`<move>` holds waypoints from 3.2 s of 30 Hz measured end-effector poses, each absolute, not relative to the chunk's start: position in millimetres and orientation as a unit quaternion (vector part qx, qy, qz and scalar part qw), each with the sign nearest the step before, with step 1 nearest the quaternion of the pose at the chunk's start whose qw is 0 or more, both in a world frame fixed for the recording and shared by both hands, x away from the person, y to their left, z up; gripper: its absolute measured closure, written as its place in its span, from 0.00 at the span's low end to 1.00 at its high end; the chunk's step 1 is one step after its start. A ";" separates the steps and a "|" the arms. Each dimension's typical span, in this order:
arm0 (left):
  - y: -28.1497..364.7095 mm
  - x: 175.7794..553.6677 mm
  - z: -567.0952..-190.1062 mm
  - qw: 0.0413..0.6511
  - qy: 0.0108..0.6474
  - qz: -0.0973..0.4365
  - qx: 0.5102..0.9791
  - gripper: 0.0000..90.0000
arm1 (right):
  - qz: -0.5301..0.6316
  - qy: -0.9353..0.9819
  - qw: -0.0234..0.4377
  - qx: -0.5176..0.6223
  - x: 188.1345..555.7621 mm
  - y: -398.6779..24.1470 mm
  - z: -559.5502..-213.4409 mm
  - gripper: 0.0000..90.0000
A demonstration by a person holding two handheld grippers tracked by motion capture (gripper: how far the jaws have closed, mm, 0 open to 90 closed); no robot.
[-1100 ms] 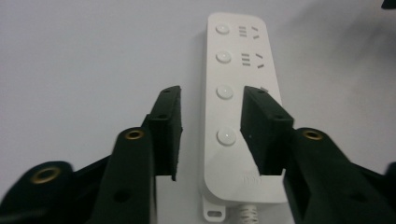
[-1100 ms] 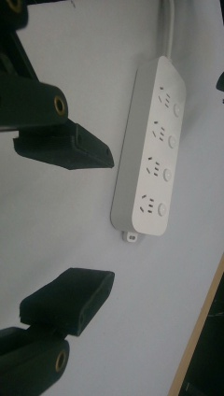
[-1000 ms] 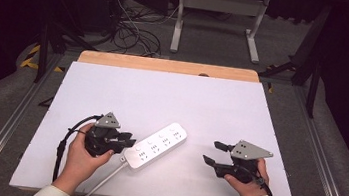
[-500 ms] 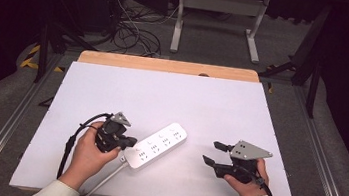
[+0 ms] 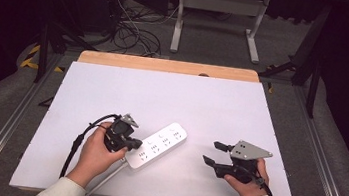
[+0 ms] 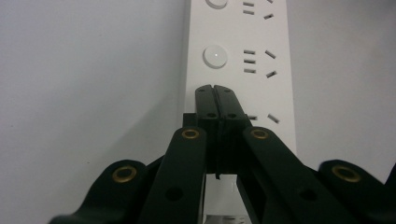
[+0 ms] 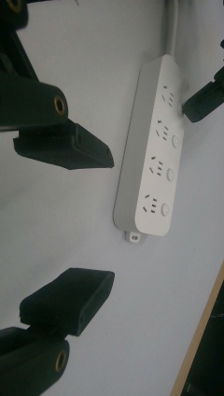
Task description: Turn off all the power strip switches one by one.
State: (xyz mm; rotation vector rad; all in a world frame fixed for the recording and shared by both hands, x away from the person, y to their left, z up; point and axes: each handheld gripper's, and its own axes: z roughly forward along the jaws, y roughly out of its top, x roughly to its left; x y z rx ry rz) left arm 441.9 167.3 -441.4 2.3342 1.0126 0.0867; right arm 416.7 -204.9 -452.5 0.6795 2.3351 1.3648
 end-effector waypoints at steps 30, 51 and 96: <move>163.0 437.3 -446.9 0.295 0.378 0.054 0.876 1.00 | 0.478 0.826 0.180 0.238 415.0 -203.4 -451.6 0.44; 161.5 432.7 -438.2 0.318 0.385 0.081 0.862 1.00 | 0.481 0.825 0.181 0.238 415.2 -204.7 -450.9 0.44; 134.1 458.3 -449.1 0.308 0.377 0.085 0.869 1.00 | 0.476 0.828 0.178 0.238 415.9 -203.6 -453.8 0.44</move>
